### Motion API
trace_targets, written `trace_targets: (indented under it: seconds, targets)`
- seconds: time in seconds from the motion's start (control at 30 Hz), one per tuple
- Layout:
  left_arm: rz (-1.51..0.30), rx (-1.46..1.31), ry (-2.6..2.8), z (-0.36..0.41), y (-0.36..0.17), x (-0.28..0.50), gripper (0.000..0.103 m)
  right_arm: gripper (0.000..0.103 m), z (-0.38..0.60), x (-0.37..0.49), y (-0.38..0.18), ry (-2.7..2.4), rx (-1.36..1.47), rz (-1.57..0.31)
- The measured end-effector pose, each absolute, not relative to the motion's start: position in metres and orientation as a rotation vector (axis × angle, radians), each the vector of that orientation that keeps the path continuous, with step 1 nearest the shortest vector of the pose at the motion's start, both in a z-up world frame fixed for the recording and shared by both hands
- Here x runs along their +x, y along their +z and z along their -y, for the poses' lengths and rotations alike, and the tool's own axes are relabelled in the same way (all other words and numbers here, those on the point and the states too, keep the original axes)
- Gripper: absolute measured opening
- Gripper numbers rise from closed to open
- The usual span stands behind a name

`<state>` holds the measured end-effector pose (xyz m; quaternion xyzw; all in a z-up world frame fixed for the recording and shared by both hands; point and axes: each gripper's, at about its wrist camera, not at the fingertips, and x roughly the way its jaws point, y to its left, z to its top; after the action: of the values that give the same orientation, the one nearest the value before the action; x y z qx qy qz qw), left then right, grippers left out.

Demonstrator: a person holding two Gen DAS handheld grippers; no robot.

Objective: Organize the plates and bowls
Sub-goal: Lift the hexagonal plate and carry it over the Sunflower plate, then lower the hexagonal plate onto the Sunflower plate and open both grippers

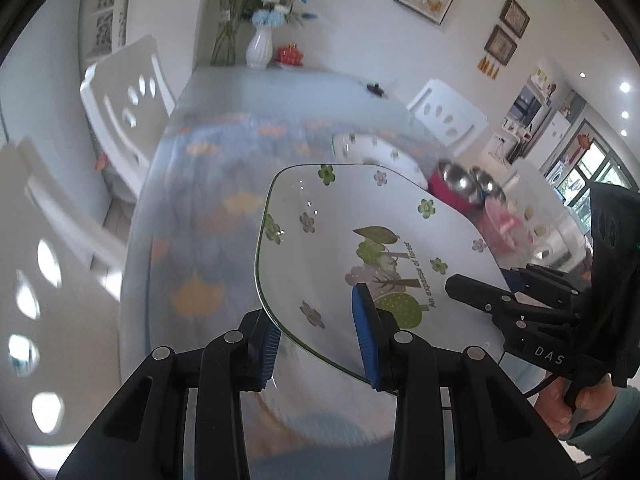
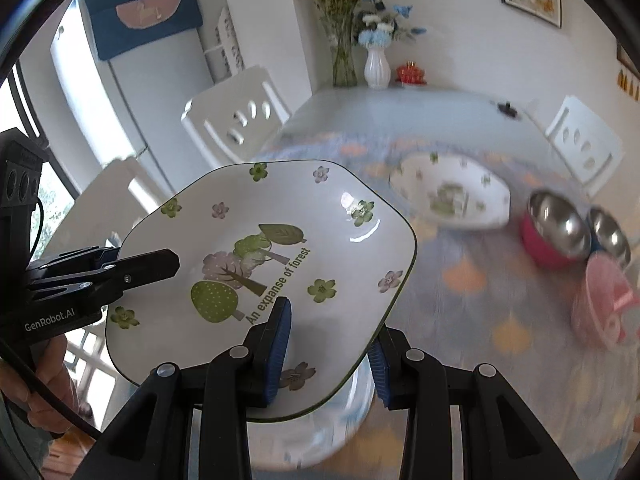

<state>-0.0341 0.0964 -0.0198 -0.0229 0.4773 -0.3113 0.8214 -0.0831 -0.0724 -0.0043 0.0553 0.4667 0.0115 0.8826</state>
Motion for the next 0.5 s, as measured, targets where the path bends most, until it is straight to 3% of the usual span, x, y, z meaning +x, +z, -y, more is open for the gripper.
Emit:
trace_targets:
  seconds: [0.5]
  targets:
    - [-1.149,-0.084,-0.557,-0.106,-0.082,-0.095,0.031,0.035,0.062,-0.132,-0.076,0.107,0.076,-1.162]
